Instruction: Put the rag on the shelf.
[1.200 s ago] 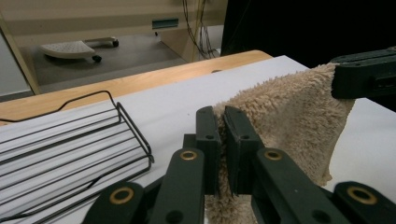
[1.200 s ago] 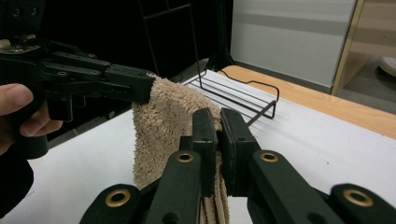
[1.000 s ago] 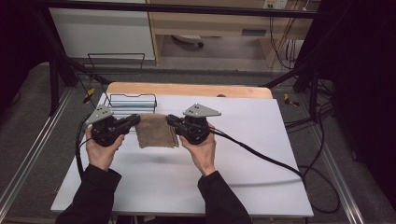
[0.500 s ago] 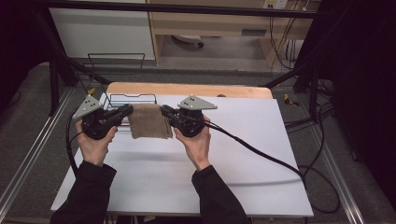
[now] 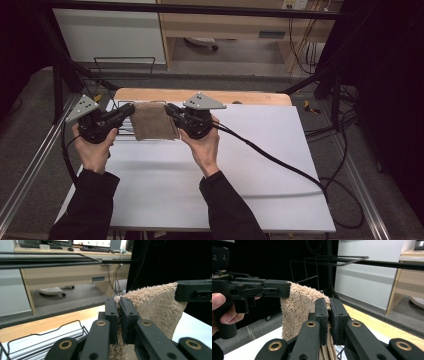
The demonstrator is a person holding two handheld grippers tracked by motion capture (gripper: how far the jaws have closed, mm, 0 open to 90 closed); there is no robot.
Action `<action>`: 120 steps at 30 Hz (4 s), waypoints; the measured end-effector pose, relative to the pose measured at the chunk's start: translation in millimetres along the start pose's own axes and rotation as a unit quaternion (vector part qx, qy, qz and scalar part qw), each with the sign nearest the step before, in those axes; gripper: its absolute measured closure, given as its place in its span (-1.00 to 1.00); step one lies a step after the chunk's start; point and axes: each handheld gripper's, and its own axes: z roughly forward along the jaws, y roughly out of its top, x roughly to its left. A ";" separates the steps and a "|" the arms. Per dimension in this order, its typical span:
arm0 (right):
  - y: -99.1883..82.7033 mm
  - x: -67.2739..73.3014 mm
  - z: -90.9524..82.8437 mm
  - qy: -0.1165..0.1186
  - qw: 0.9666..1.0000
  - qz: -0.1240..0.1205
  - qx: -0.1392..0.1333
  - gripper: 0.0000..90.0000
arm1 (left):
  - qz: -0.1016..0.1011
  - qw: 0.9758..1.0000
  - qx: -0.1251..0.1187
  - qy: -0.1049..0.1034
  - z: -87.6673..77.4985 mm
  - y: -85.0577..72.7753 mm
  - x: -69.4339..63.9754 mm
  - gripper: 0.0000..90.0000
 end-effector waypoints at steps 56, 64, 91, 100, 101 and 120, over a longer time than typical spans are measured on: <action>89.5 13.2 53.2 -0.015 0.997 -0.032 -0.075 0.90 | 0.012 0.996 -0.079 0.046 -17.4 89.5 43.3 0.88; 101.8 17.3 62.3 -0.018 0.996 -0.046 -0.078 0.90 | 0.008 0.995 -0.083 0.054 -17.0 99.4 54.0 0.88; 137.8 8.4 100.0 -0.018 0.995 -0.043 -0.087 0.90 | 0.015 0.992 -0.091 0.081 -4.8 134.7 85.5 0.88; 138.0 -2.7 115.4 -0.024 0.995 -0.040 -0.083 0.90 | 0.021 0.992 -0.081 0.097 14.5 137.8 96.4 0.88; 137.6 -4.0 116.9 -0.025 0.996 -0.039 -0.082 0.90 | 0.020 0.992 -0.080 0.098 16.8 137.4 97.4 0.88; 112.0 -10.9 133.7 -0.028 0.998 -0.041 -0.041 0.90 | 0.020 0.995 -0.052 0.088 26.9 105.8 112.7 0.88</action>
